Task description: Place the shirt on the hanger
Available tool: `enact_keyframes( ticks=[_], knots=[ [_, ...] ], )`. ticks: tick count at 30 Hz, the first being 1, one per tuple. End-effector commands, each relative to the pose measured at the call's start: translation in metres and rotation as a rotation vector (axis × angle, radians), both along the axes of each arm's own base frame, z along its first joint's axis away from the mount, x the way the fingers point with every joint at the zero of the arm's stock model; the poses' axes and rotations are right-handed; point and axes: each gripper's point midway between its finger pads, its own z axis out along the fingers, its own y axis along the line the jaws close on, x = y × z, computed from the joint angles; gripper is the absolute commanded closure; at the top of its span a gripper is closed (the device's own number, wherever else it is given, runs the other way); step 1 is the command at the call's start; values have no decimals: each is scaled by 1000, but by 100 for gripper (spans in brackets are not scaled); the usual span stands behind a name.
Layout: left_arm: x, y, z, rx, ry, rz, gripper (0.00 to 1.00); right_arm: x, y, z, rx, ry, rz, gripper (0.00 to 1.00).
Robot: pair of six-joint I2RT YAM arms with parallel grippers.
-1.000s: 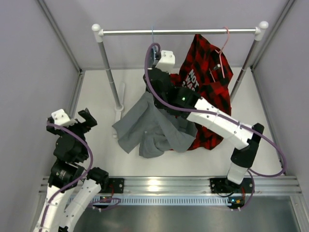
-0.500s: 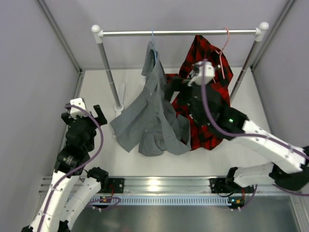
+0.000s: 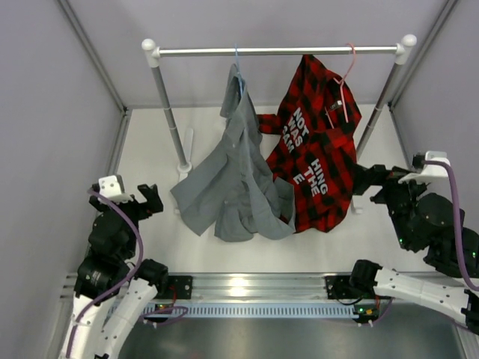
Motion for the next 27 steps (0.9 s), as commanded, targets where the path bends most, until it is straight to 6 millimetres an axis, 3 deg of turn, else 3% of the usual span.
enact_keyframes(
  ticks=[1, 6, 12, 27],
  knots=[
    [5, -11, -5, 2, -9, -58, 2, -7, -29, -41, -143, 69, -78, 1],
    [16, -16, -21, 22, 22, -75, 2, -14, -44, -58, -131, 79, -101, 0],
    [13, -24, -18, 21, -1, -134, 2, -16, -45, -69, -136, 94, -98, 0],
    [11, -29, -15, 23, -18, -168, 2, -18, -44, -73, -111, 98, -77, 1]
  ],
)
